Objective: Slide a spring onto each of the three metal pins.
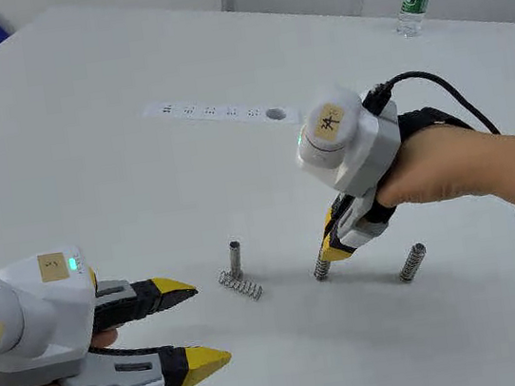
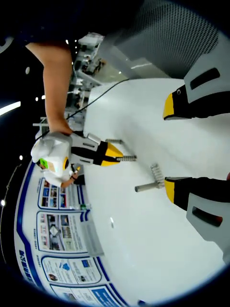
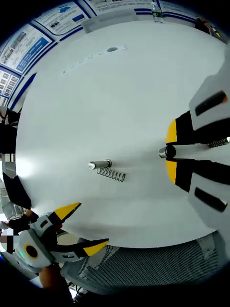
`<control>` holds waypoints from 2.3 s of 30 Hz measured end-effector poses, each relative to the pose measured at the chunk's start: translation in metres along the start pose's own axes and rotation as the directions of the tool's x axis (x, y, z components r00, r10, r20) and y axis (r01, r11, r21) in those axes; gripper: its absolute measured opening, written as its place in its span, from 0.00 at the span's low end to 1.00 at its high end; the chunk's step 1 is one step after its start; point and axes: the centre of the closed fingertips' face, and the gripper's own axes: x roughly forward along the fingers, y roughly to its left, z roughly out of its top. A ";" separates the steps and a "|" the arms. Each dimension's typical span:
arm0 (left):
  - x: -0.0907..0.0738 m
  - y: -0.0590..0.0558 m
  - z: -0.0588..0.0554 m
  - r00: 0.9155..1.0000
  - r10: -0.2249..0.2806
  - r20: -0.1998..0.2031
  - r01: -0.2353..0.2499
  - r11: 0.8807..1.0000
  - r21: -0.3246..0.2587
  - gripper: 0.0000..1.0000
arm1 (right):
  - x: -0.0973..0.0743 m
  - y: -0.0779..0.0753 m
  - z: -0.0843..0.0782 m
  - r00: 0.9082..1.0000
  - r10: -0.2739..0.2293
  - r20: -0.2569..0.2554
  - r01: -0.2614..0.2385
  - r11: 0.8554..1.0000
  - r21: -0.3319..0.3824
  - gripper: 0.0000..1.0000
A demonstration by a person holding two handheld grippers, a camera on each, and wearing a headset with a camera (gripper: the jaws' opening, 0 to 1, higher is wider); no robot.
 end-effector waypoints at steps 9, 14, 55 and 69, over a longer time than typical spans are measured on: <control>-0.001 0.000 -0.001 1.000 0.001 -0.002 -0.001 1.000 0.001 0.49 | 0.000 0.001 0.000 1.000 -0.002 0.015 0.001 1.000 0.014 0.14; -0.001 0.000 0.001 1.000 0.000 -0.002 0.000 1.000 0.005 0.49 | -0.009 0.002 0.006 0.999 -0.017 0.040 0.017 1.000 0.015 0.16; -0.003 -0.001 -0.001 1.000 0.009 -0.008 -0.009 1.000 0.001 0.48 | 0.044 0.037 0.065 0.983 -0.008 0.185 -0.022 0.987 0.160 0.16; -0.007 0.001 -0.004 1.000 0.020 -0.010 -0.020 1.000 -0.006 0.48 | 0.057 0.041 0.062 0.988 -0.011 0.151 -0.014 0.987 0.162 0.13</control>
